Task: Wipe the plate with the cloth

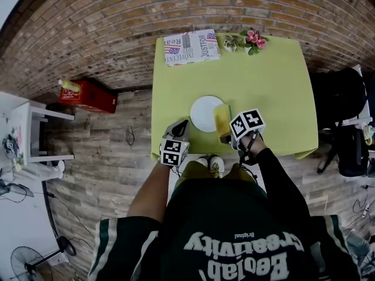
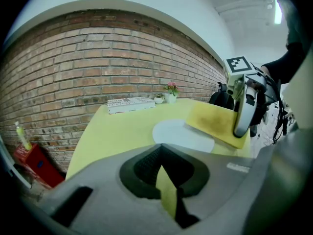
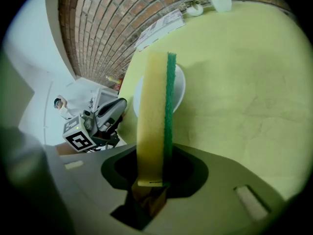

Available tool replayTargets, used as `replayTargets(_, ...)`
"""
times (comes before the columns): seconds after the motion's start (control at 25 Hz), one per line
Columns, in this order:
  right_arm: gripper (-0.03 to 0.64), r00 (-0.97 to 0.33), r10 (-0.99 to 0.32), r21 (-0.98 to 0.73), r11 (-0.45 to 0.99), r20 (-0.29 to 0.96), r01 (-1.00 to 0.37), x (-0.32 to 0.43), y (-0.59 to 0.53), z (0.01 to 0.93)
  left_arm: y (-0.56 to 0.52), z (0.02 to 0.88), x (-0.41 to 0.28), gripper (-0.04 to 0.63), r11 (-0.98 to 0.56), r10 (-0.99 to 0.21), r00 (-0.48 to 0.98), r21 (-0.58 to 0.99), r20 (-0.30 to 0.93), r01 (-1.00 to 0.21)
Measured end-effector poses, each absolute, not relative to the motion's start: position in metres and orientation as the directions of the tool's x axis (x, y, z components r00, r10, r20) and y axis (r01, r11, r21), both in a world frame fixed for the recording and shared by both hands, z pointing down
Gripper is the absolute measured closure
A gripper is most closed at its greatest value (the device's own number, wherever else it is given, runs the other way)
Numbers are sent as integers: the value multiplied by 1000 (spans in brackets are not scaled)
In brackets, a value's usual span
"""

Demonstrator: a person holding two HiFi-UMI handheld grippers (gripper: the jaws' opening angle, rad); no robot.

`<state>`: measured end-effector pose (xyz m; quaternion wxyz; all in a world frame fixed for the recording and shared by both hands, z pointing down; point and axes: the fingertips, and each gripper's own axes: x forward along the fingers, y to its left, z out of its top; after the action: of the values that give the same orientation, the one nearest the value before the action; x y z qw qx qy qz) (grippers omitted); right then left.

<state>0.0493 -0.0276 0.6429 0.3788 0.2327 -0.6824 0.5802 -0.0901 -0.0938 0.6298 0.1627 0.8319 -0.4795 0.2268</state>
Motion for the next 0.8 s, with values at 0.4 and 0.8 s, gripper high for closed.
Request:
replayTargets(0.4,477,-647,155,-663,248,747,-706,-2,-23,643,-95,630,-89,588,-481,-731,428,43,532,-876)
replayTargets(0.8,477,-631,188,-657,279,753,-701,-26,-21,647,-94,629,-90,588,-496,-725,452,61,519,-866)
